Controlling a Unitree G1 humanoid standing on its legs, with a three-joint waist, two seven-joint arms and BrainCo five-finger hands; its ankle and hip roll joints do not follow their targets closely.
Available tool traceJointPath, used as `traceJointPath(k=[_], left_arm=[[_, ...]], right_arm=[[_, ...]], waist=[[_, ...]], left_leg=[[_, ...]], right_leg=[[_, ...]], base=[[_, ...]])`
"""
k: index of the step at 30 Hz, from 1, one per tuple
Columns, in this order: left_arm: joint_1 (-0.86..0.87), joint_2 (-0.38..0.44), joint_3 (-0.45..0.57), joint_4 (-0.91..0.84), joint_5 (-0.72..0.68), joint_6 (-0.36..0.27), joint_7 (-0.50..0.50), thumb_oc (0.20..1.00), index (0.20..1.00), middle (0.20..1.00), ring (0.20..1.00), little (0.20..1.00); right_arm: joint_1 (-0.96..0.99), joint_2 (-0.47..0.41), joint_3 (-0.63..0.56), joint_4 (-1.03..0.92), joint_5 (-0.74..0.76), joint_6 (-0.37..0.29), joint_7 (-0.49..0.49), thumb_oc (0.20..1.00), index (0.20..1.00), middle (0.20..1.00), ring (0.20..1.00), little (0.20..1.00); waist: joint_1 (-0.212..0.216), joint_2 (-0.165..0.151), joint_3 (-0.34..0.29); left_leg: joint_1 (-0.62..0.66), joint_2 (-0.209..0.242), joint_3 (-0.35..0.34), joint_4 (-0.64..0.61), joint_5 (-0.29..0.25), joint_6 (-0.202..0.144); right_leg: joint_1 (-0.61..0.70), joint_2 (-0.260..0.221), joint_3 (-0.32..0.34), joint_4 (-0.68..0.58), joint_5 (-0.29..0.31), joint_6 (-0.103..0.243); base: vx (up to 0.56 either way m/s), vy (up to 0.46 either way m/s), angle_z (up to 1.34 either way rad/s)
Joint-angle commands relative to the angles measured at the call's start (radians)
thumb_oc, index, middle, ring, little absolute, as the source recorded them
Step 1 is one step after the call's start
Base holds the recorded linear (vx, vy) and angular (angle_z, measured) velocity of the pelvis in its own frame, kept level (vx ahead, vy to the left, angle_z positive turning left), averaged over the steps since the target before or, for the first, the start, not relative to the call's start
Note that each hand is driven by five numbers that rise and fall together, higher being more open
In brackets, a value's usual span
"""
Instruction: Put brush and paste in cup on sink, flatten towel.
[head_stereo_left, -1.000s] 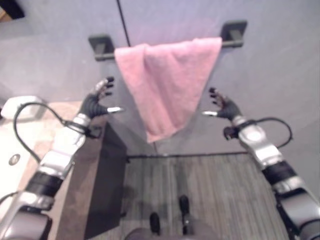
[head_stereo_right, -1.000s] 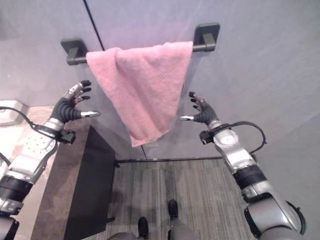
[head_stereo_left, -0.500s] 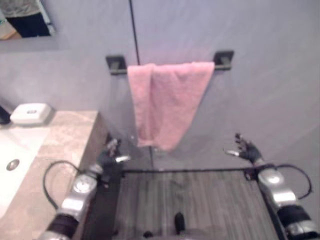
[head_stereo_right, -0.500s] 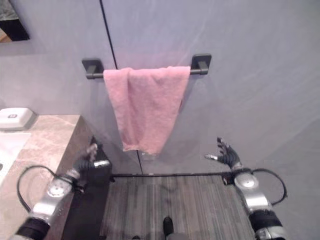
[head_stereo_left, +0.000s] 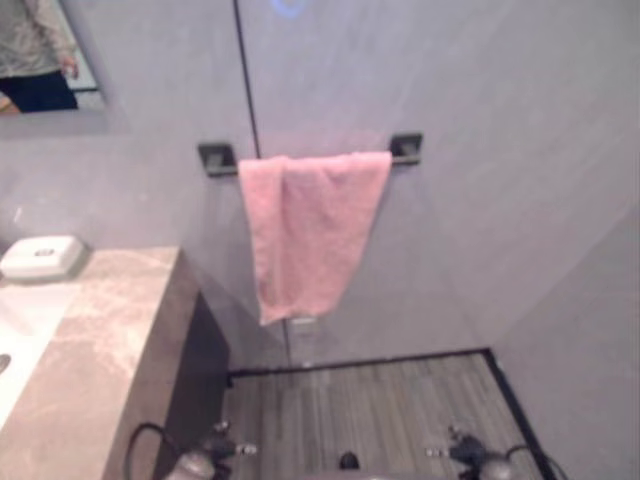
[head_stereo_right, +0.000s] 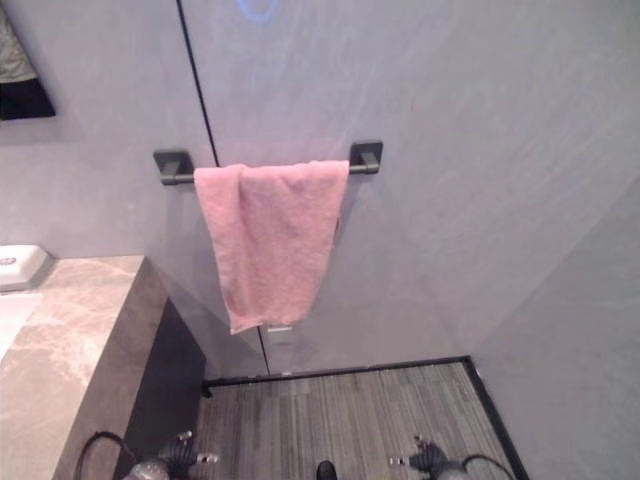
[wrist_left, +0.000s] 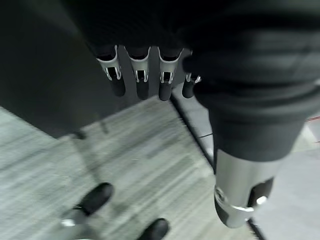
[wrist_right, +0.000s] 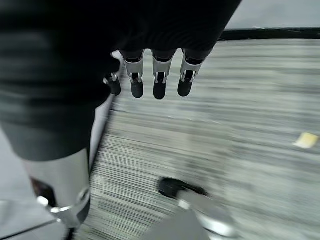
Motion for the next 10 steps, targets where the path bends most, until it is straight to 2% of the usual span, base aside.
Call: traceJointPath(k=[1,6,10], left_arm=[[-0.034,-0.011,0.03,0.092,0.036,-0.006,0.01,1.0,1.0,1.0,1.0,1.0],[0.029,-0.026,0.107,0.156,-0.02,0.004,-0.017,1.0,1.0,1.0,1.0,1.0],[0.043,-0.035,0.111,0.168,-0.024,0.005,-0.024,1.0,1.0,1.0,1.0,1.0]], right_arm=[[-0.033,-0.009,0.011,0.114,-0.062,0.027,0.02,1.0,1.0,1.0,1.0,1.0],[0.019,0.021,-0.014,0.14,-0.039,0.042,0.052,1.0,1.0,1.0,1.0,1.0],[0.019,0.025,-0.005,0.129,-0.044,0.039,0.057,1.0,1.0,1.0,1.0,1.0]], waist=[[0.0,-0.001,-0.026],[0.009,-0.006,-0.028],[0.013,-0.006,-0.021]], left_leg=[[-0.038,-0.008,-0.036,0.045,-0.056,0.006],[-0.038,-0.003,-0.053,0.035,-0.047,0.0],[-0.04,-0.003,-0.06,0.035,-0.045,0.0]], right_leg=[[0.076,0.004,-0.019,0.006,-0.133,0.035],[0.078,0.005,-0.038,0.006,-0.141,0.029],[0.078,0.004,-0.045,0.006,-0.141,0.029]], base=[[0.04,-0.026,0.03],[0.03,-0.021,0.08],[0.01,-0.007,0.07]])
